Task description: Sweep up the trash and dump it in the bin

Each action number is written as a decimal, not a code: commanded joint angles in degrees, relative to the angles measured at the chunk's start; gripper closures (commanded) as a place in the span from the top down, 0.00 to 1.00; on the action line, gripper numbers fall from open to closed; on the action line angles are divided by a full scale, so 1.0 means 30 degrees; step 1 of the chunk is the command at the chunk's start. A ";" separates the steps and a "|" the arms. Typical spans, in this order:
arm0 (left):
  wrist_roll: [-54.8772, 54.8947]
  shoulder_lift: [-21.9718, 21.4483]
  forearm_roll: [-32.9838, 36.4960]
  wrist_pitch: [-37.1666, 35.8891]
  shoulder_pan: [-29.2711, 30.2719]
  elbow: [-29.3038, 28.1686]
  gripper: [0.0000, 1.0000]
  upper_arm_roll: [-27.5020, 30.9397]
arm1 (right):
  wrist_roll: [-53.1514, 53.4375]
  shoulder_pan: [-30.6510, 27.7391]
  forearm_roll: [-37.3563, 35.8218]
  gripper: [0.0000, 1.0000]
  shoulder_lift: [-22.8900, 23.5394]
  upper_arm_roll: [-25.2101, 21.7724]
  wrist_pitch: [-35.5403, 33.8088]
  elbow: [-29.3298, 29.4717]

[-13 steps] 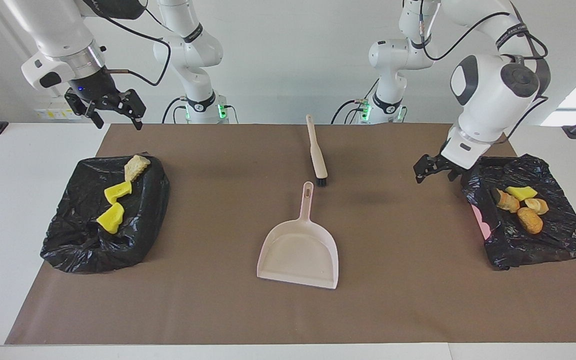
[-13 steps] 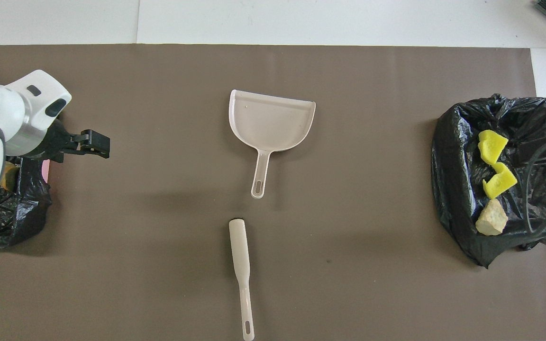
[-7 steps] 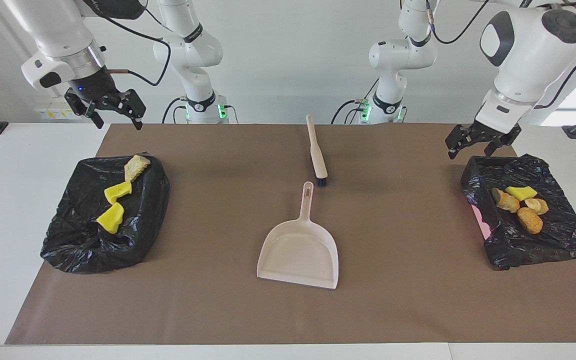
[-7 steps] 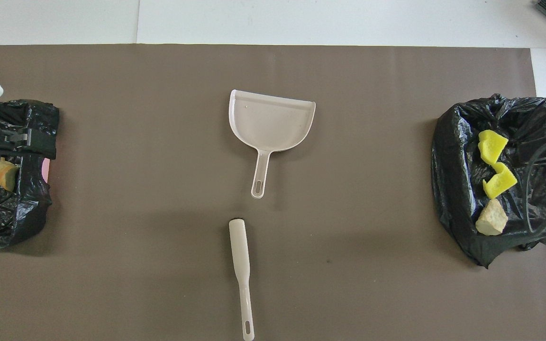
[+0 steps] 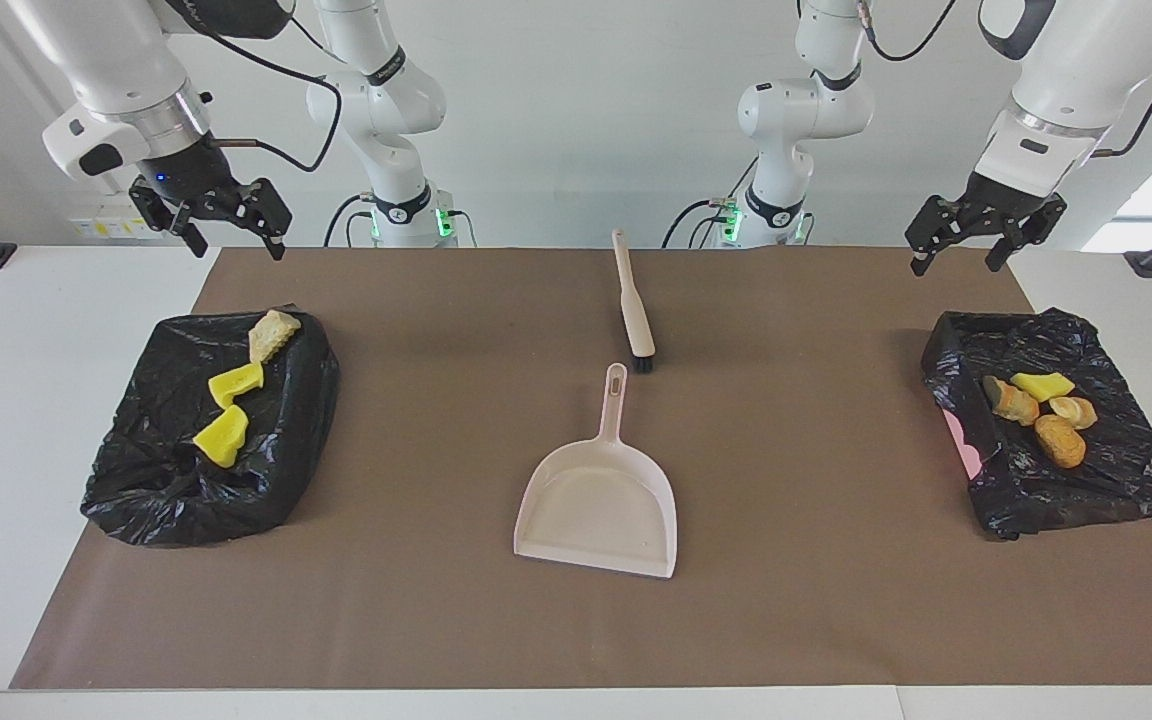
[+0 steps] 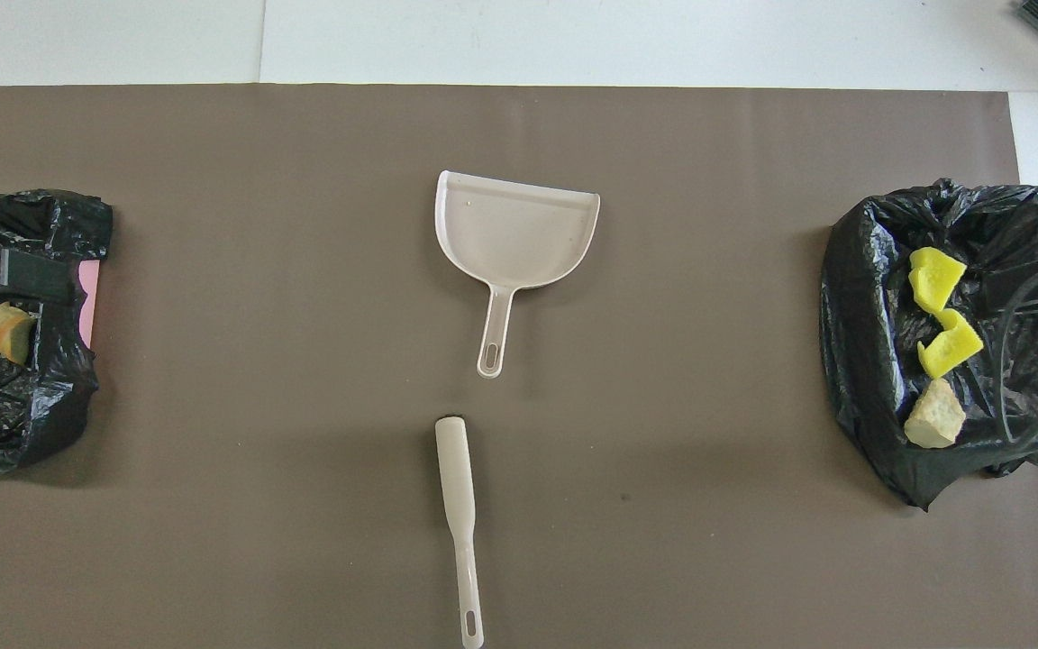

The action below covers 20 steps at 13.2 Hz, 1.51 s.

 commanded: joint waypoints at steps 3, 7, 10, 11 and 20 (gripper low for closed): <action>0.0181 -0.0239 -0.1488 -0.0145 0.0020 0.0186 1.00 0.0291 | 0.0310 0.0003 -0.0033 1.00 -0.0182 0.0087 0.0270 -0.0214; 0.0212 -0.0239 -0.0876 -0.1665 -0.0009 0.0858 1.00 0.0291 | 0.0310 0.0003 -0.0033 1.00 -0.0182 0.0087 0.0270 -0.0214; 0.0300 -0.0794 -0.0902 -0.1347 -0.0009 0.0539 1.00 0.0174 | 0.0310 0.0003 -0.0033 1.00 -0.0182 0.0087 0.0270 -0.0214; 0.0271 -0.0796 -0.0902 -0.1406 0.0020 0.0538 1.00 0.0174 | 0.0310 0.0003 -0.0033 1.00 -0.0182 0.0087 0.0270 -0.0214; 0.0036 -0.0796 -0.0902 -0.1318 0.0020 0.0538 1.00 0.0408 | 0.0310 0.0003 -0.0033 1.00 -0.0182 0.0087 0.0270 -0.0214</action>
